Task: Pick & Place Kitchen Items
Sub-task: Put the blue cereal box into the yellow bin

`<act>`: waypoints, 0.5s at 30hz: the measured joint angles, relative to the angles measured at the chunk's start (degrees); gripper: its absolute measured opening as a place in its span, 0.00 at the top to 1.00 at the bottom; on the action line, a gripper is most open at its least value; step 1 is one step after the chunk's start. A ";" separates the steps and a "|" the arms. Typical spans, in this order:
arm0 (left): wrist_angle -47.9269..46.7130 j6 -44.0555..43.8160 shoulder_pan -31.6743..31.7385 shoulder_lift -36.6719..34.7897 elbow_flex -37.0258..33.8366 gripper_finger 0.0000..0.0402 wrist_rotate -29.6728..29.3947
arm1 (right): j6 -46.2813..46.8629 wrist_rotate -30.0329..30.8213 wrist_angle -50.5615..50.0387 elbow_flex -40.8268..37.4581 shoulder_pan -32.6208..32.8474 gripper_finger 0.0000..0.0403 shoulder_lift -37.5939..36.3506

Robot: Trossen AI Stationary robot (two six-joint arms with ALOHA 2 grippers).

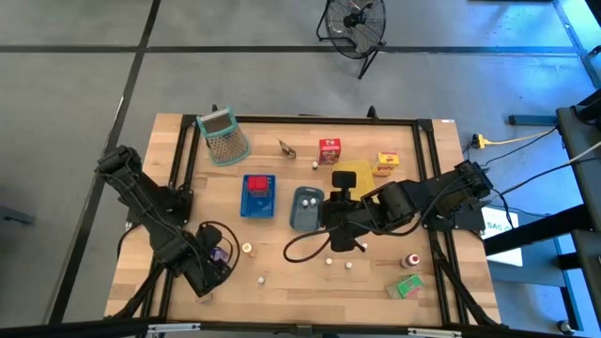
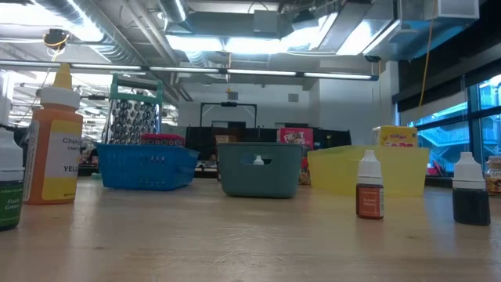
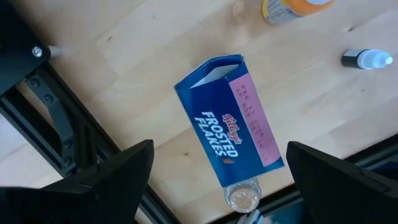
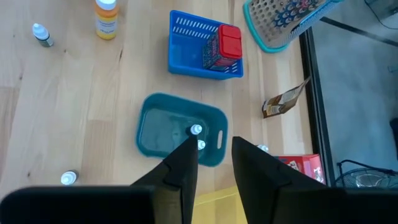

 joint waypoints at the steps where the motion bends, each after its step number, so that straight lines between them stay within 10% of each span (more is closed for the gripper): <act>1: -0.07 0.48 0.00 0.25 0.00 0.10 -0.02 | 0.00 0.00 0.00 0.00 0.00 0.75 0.00; 15: 0.03 2.81 0.00 2.91 0.00 0.10 0.46 | -1.09 0.15 1.00 0.00 0.00 0.75 0.00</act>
